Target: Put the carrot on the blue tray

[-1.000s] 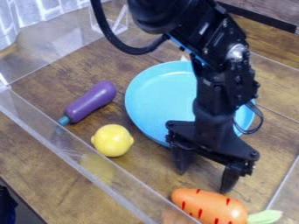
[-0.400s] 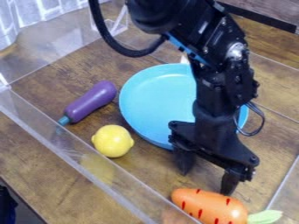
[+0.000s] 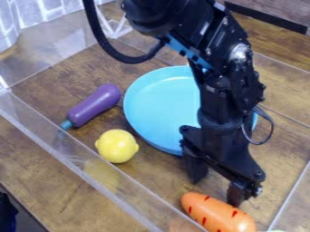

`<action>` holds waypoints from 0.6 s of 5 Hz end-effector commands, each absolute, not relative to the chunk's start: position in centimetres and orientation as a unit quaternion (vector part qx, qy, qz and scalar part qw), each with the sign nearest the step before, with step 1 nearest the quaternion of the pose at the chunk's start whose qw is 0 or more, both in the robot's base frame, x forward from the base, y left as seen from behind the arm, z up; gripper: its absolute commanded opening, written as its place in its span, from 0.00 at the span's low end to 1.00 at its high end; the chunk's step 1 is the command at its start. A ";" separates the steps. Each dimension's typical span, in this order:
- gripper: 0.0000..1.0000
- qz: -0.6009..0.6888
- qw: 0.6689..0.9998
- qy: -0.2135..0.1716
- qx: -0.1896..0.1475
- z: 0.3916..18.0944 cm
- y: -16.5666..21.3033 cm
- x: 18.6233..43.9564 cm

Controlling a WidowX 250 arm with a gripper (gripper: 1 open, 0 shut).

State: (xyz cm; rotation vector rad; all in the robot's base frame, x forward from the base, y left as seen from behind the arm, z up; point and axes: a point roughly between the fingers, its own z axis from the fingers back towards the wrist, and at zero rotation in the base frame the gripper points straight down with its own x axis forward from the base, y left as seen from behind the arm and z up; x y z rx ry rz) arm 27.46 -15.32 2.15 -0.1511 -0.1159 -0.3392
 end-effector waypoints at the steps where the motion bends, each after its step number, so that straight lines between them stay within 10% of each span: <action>1: 1.00 -0.233 0.968 -0.047 -0.085 2.0 -16.7 25.7; 3: 1.00 -0.266 0.959 -0.028 -0.093 1.7 -18.0 25.0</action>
